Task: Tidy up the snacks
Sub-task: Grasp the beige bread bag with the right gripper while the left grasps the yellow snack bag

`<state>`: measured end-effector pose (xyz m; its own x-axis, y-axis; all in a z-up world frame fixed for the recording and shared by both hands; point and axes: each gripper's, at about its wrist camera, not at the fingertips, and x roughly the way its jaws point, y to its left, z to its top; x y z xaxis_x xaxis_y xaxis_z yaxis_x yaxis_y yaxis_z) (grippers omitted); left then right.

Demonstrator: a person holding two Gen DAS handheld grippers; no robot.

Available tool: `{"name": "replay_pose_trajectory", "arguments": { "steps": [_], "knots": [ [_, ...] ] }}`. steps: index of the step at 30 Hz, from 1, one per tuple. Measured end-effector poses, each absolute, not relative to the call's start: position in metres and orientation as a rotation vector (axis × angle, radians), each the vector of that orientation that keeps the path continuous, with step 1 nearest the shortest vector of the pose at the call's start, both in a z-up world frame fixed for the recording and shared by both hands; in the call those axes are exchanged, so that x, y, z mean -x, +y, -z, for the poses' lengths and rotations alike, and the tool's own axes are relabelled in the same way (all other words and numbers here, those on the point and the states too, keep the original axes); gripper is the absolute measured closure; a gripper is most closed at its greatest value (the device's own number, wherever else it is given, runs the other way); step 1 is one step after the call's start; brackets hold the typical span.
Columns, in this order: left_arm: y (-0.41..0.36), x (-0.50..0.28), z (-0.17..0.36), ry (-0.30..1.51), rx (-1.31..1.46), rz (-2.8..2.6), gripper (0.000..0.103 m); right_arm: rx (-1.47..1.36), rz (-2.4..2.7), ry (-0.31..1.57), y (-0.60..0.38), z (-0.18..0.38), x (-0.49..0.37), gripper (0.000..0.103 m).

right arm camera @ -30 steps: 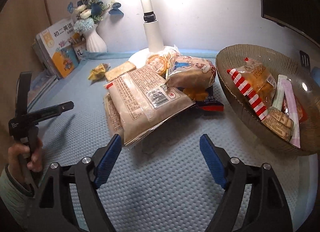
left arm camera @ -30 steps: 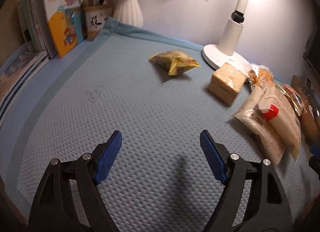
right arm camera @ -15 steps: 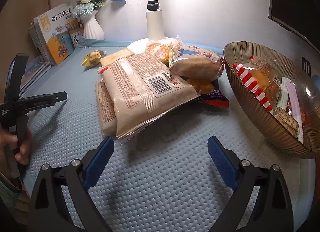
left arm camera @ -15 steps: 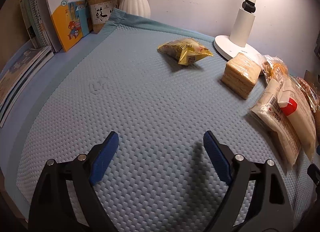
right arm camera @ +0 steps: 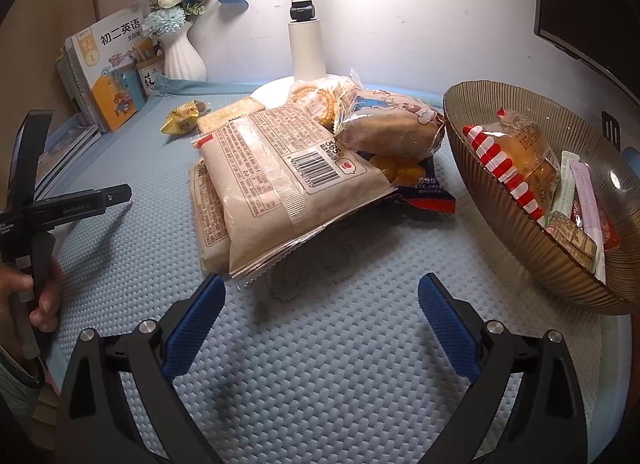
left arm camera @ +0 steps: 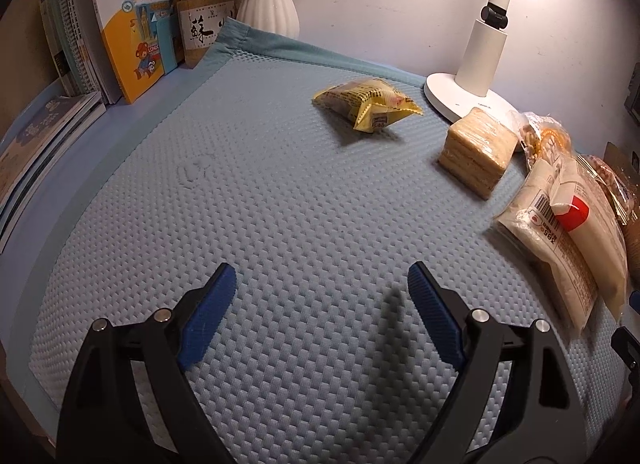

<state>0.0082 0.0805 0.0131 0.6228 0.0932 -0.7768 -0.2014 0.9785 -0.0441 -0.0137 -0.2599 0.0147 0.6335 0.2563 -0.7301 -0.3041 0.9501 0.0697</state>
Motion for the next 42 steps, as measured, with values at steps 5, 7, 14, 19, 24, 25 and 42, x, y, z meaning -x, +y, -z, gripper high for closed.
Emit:
{"name": "replay_pose_trajectory", "arguments": {
  "steps": [5,7,14,19,24,25,42],
  "knots": [
    [0.08,-0.007,-0.013,0.882,0.135,-0.168,0.015,0.052,-0.331,0.827,-0.262,-0.016,0.014,0.006],
    [0.081,-0.006,-0.013,0.888,0.142,-0.159,0.016,0.039,-0.351,0.842,-0.262,-0.02,0.013,0.006],
    [0.098,-0.032,-0.065,0.884,0.261,-0.023,0.015,-0.03,-0.413,0.841,-0.25,-0.058,-0.018,0.005],
    [0.106,-0.101,-0.078,0.914,0.383,0.007,0.011,0.012,-0.374,0.852,-0.231,-0.051,-0.045,0.005],
    [0.105,-0.159,-0.047,1.004,0.459,-0.003,0.011,0.039,-0.392,0.887,-0.225,-0.034,-0.059,0.005],
    [0.102,-0.167,-0.042,1.011,0.438,-0.002,0.011,0.051,-0.399,0.887,-0.223,-0.032,-0.06,0.005],
    [0.084,-0.152,-0.027,1.004,0.283,-0.004,0.061,0.167,-0.446,0.907,-0.197,-0.026,-0.035,0.026]
  ]
}}
